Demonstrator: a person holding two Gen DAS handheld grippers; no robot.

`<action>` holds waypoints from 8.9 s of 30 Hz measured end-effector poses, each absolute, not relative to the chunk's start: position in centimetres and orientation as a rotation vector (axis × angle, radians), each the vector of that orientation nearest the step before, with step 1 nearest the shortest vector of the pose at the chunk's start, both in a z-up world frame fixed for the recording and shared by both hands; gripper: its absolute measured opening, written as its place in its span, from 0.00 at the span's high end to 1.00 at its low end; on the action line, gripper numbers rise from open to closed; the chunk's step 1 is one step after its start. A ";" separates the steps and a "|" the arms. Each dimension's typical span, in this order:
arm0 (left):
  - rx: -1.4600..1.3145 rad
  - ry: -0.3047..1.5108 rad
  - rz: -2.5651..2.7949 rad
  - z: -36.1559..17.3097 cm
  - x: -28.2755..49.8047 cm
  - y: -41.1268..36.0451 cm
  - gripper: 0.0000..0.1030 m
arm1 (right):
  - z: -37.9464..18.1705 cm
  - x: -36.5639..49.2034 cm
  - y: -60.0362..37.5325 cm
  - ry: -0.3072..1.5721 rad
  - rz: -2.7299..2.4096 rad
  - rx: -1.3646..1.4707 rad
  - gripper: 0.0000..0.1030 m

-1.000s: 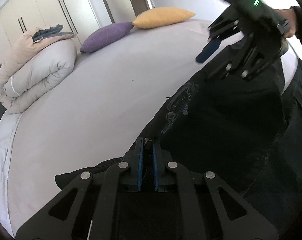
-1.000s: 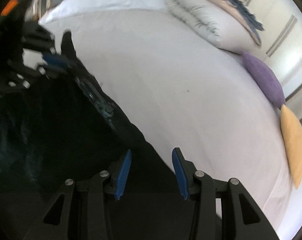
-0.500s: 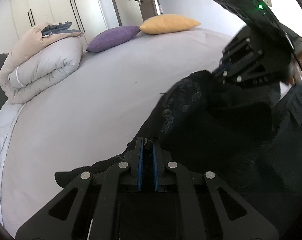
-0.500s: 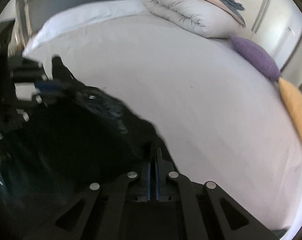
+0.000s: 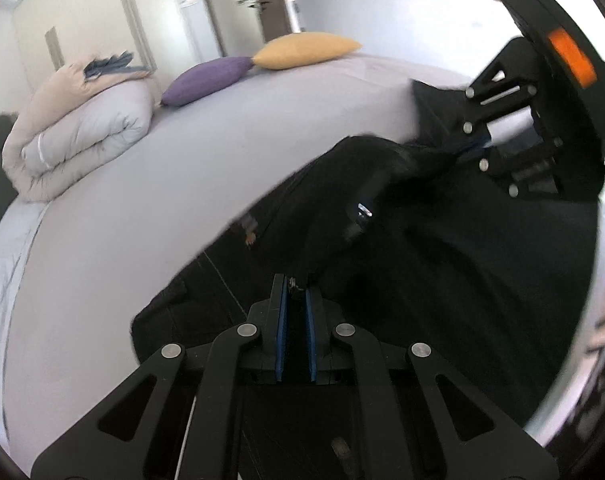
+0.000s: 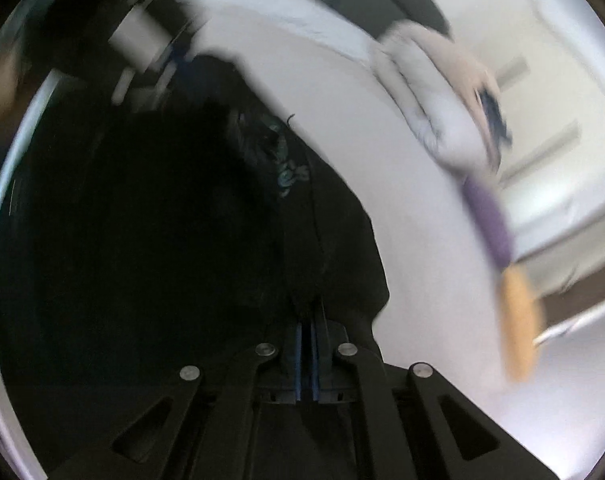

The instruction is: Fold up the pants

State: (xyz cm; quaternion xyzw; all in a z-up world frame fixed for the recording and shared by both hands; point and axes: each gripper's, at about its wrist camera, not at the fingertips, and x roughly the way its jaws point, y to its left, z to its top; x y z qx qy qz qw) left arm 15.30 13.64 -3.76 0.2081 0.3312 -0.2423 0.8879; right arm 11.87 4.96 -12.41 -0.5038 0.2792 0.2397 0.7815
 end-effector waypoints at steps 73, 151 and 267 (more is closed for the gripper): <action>0.026 0.897 -0.425 -12.0 9.4 8.2 0.85 | -11.3 4.6 -1.5 0.637 0.243 -0.493 0.23; 0.004 0.897 -0.366 -11.4 9.5 7.6 0.85 | -19.0 -9.0 -43.1 0.444 -0.443 1.274 0.98; -0.027 0.938 -0.517 -9.7 18.0 0.1 0.84 | -19.7 5.8 -40.2 0.599 -0.272 0.865 1.00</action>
